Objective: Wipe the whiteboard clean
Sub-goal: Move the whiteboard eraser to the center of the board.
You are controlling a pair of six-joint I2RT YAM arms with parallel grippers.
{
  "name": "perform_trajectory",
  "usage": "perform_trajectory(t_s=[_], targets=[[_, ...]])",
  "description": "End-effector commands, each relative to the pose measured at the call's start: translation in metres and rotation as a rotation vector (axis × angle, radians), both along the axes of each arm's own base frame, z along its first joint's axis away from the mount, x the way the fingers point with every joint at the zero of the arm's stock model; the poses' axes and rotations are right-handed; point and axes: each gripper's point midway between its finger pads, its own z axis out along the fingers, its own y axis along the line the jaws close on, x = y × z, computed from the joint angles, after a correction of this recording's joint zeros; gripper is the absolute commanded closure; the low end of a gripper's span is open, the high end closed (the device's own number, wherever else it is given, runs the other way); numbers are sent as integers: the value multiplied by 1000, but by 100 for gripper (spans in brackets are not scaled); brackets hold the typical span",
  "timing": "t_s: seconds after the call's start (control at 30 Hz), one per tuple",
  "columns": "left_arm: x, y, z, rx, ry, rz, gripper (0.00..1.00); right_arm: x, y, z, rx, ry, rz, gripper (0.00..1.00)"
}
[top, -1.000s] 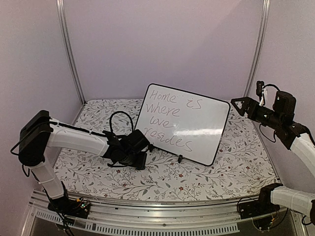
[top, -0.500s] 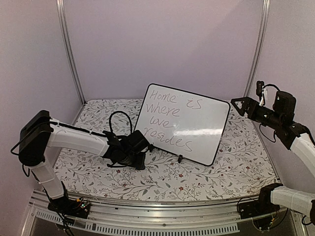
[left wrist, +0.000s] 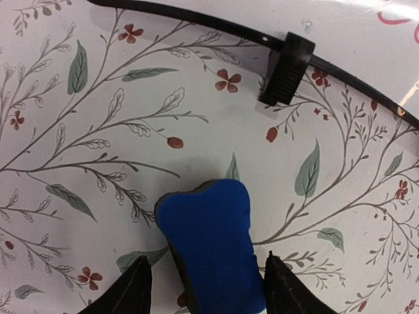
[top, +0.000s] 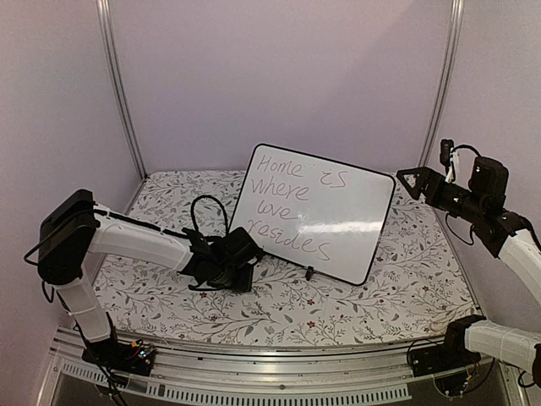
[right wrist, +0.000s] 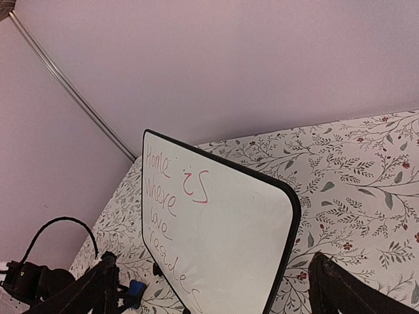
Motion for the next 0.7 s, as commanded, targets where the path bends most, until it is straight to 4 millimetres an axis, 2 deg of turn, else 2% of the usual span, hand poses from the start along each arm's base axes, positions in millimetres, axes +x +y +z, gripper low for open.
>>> perform_trajectory(t_s=[0.0,0.3,0.57,0.67], targets=[[-5,1,-6,27,3,19,43,-3,-1,-2,-4,-10,1,1],[-1,15,14,57,-52,42,44,-4,-2,-2,-3,-11,2,1],[-6,29,13,100,-49,46,45,-4,-1,-2,0,-8,7,1],[-3,23,23,55,-86,10,45,-4,0,-1,2,-11,9,1]])
